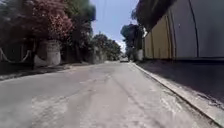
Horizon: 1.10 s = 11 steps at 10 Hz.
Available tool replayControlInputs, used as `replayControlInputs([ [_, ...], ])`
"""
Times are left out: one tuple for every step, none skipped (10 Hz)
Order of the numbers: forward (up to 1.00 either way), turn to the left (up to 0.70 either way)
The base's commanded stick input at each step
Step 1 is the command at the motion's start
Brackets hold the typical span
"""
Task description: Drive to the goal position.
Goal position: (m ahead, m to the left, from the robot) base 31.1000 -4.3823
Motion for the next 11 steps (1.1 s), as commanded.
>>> replayControlInputs([
  [1.0, 0.0],
  [1.0, 0.0],
  [1.0, 0.0],
  [1.0, -0.01],
  [1.0, -0.03],
  [1.0, -0.28],
  [1.0, -0.38],
  [1.0, -0.38],
  [1.0, -0.38],
  [1.0, -0.38],
  [1.0, -0.38],
])
